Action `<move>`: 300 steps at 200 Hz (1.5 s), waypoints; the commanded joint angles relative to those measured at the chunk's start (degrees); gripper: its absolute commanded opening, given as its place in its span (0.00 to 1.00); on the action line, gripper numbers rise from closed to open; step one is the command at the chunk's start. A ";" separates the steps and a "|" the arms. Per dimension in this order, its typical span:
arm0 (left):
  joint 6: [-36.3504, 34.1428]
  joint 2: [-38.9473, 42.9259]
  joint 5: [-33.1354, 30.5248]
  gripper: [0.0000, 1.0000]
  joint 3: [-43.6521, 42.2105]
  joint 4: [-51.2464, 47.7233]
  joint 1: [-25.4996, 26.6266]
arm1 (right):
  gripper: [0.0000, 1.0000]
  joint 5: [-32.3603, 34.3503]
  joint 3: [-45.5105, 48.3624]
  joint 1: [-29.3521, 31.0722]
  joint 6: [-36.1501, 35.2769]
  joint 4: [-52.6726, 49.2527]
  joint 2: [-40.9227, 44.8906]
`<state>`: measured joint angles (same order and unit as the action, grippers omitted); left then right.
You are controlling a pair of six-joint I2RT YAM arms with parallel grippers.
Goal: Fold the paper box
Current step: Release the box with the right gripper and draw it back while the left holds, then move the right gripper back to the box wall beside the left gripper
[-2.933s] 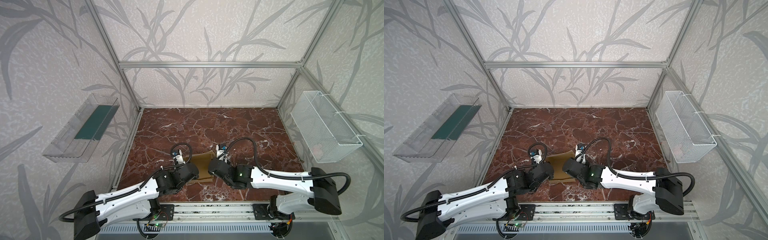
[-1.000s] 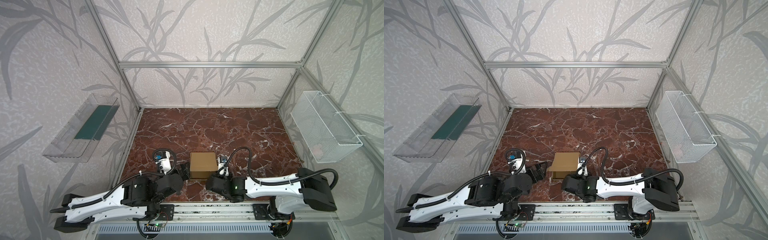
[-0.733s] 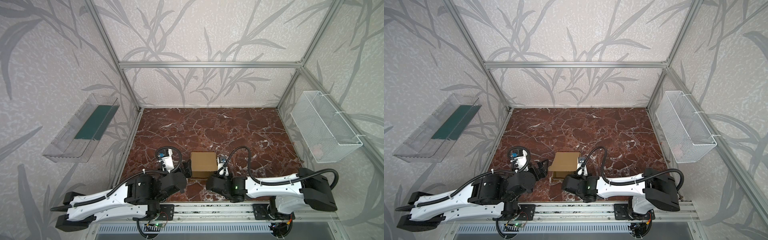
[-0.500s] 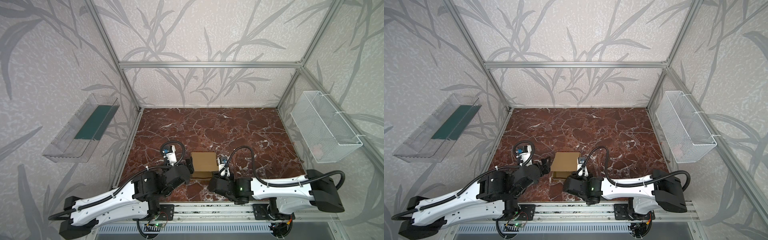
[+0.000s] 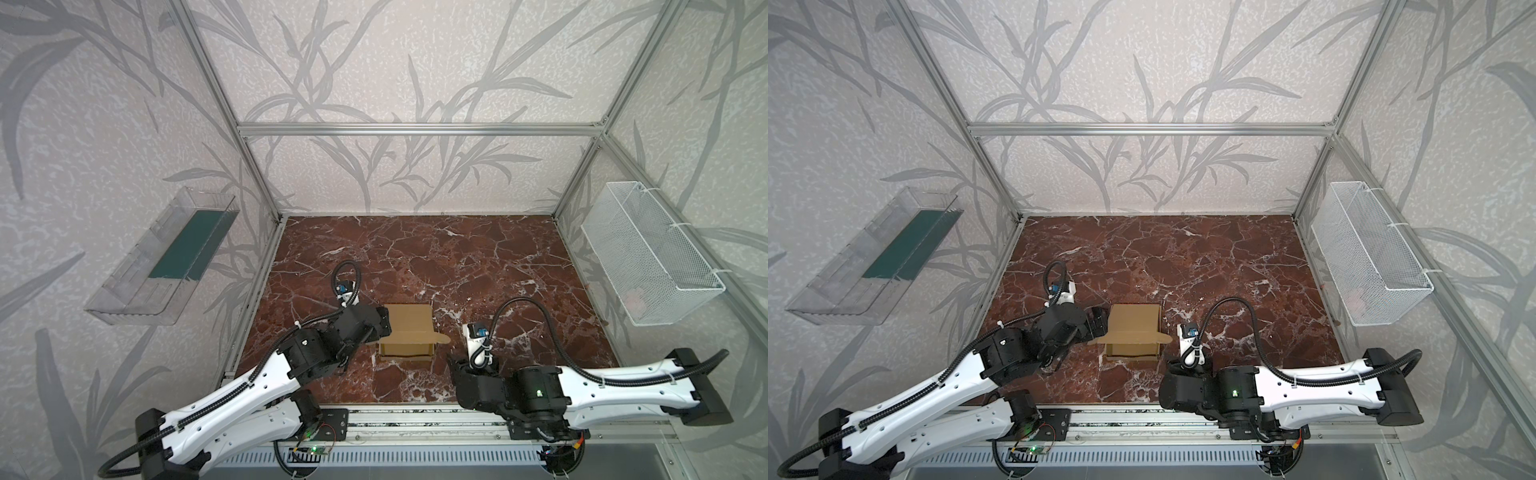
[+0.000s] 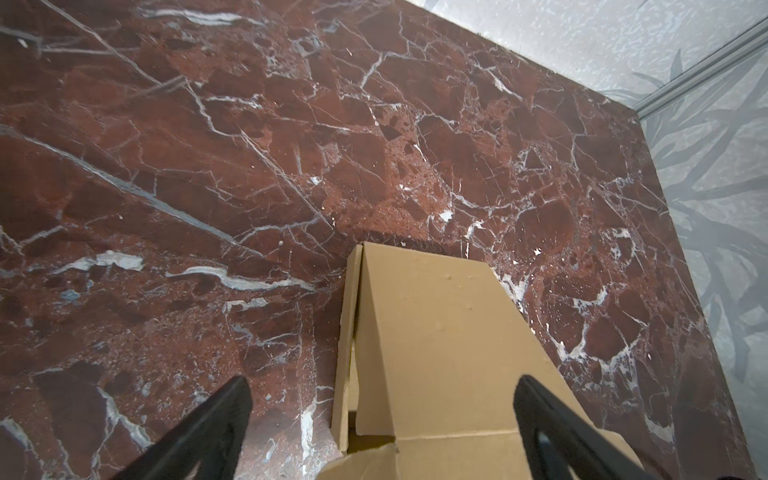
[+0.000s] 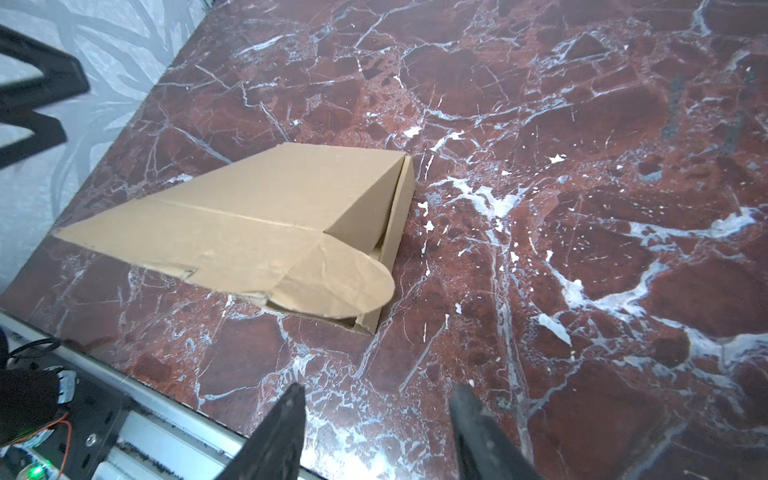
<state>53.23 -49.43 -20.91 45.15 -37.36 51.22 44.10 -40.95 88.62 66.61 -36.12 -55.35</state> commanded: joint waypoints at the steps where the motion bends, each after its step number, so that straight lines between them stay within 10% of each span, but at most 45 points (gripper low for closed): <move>1: -2.17 -0.01 5.60 0.99 -1.94 1.81 -2.04 | 0.57 2.66 -0.28 0.68 -1.00 -4.90 3.65; 41: -1.28 0.51 8.90 0.99 -6.74 3.87 -2.62 | 0.59 2.56 -2.95 0.10 -10.81 1.20 4.61; 107: 2.08 3.29 11.61 0.98 -15.33 6.34 -2.71 | 0.59 -21.90 -1.47 -16.06 -18.63 14.98 0.09; 300: 7.15 4.05 14.48 0.97 -26.43 12.43 -2.62 | 0.58 -31.02 2.93 -23.84 -19.38 26.21 -25.41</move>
<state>60.66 -45.30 -5.39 17.80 -22.35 48.80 13.43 -38.06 65.39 47.72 -9.69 -79.00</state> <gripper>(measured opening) 0.962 0.579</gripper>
